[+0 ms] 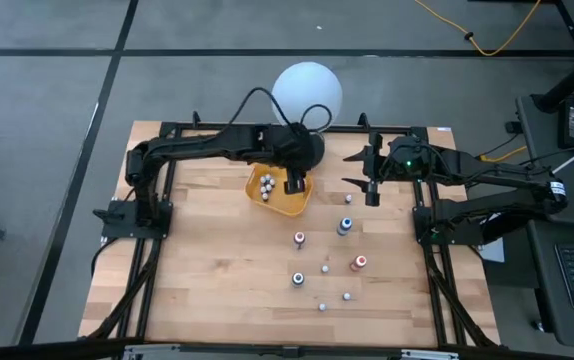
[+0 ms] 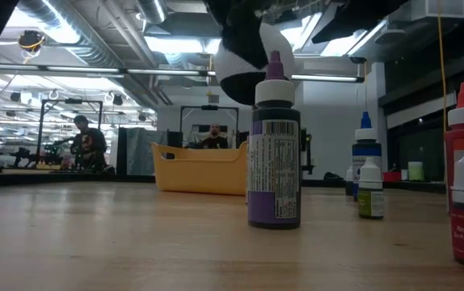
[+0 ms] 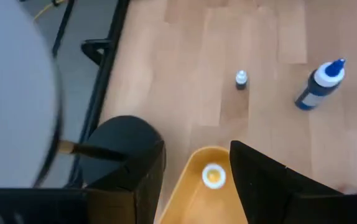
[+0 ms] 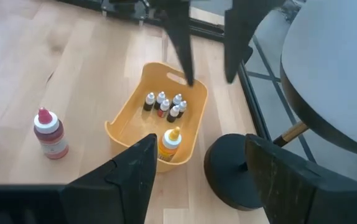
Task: Pick & Place food coloring
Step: Put the small light blue food coloring bottle into the yellow bin
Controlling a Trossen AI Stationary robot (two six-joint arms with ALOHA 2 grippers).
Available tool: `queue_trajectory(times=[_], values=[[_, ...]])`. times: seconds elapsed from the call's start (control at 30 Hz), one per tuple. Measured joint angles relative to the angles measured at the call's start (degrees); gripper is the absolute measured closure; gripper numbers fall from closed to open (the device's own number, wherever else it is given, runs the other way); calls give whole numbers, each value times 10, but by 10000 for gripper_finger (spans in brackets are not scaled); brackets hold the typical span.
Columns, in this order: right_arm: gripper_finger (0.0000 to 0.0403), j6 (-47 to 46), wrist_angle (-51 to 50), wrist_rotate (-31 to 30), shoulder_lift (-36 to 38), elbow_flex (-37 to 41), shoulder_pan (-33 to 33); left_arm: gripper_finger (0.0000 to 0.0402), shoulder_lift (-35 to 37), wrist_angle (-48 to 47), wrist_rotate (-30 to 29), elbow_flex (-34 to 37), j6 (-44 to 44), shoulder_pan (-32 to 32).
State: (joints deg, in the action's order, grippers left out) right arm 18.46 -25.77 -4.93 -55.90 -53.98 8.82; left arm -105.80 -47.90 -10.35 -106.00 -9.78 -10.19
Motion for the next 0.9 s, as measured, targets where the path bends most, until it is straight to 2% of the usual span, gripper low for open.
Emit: queue_trajectory(times=[0.1, 0.23, 0.33, 0.43, 0.57, 0.67, 0.77, 0.9], values=[[162, -16, -9, 0, 0, 0, 0, 231, 31, 2, 5, -6, 17, 1], [162, -34, -88, -34, 0, 0, 10, 242, 94, -19, 15, 10, 30, -8], [162, -77, -123, -33, 0, 5, 26, 251, 163, -8, 9, 60, 36, -18], [160, -123, -119, -16, 6, 51, 50, 258, 235, 42, -2, 132, 58, -26], [147, -175, -58, 28, 6, 141, 80, 263, 316, 160, -18, 234, 91, -27], [135, -220, -6, 37, 6, 202, 86, 263, 356, 241, -21, 293, 117, -22], [128, -256, 36, 36, 6, 251, 86, 263, 373, 273, -21, 330, 137, -14], [123, -276, 89, 35, 6, 311, 86, 265, 375, 273, -32, 344, 150, -5]])
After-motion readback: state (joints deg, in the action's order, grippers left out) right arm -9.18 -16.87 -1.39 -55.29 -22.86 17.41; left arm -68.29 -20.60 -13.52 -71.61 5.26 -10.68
